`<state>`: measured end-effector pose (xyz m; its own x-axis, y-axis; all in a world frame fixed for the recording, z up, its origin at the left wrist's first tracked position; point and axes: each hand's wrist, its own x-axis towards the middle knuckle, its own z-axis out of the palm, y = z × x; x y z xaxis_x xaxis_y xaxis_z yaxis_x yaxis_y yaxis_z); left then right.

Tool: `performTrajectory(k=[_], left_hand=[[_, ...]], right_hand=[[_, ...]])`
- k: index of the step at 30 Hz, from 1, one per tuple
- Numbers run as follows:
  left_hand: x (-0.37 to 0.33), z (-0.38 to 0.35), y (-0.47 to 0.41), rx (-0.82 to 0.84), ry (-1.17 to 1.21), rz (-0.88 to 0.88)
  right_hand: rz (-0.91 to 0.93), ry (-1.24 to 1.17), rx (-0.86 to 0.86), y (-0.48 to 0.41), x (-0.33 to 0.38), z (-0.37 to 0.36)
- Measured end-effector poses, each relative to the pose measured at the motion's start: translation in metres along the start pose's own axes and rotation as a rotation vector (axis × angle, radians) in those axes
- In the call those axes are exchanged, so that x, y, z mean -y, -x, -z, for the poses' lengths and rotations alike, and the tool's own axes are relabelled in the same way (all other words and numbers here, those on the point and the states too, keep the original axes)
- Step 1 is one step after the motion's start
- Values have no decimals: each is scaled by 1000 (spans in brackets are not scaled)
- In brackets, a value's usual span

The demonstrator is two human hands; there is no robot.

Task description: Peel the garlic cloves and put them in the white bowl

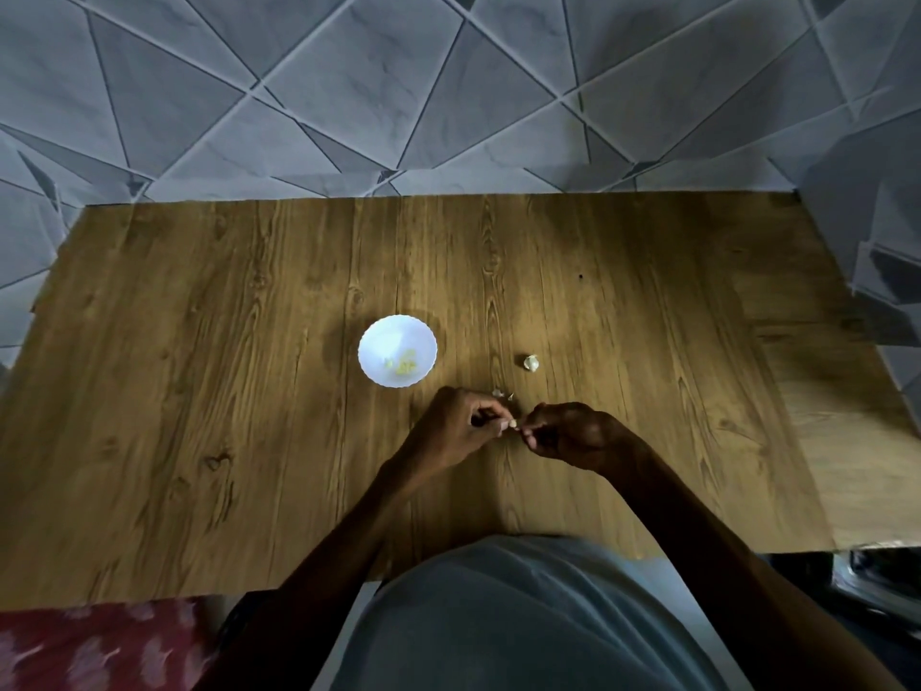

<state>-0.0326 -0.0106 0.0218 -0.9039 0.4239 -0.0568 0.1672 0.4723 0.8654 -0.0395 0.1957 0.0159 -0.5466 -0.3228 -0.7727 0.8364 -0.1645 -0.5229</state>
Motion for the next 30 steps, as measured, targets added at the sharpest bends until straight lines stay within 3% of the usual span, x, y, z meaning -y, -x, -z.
performTrajectory(k=[5, 12, 23, 30], left_hand=[[-2, -4, -4, -59, -35, 36], [-3, -8, 1, -95, 192, 120], [-10, -9, 0, -162, -70, 21], [-14, -15, 0, -201, -111, 72]], right_hand=[[18, -12, 3, 1, 5, -4], [26, -55, 9, 2, 13, -2], [-54, -134, -19, 3, 14, -9], [-97, -189, -9, 3, 13, -11]])
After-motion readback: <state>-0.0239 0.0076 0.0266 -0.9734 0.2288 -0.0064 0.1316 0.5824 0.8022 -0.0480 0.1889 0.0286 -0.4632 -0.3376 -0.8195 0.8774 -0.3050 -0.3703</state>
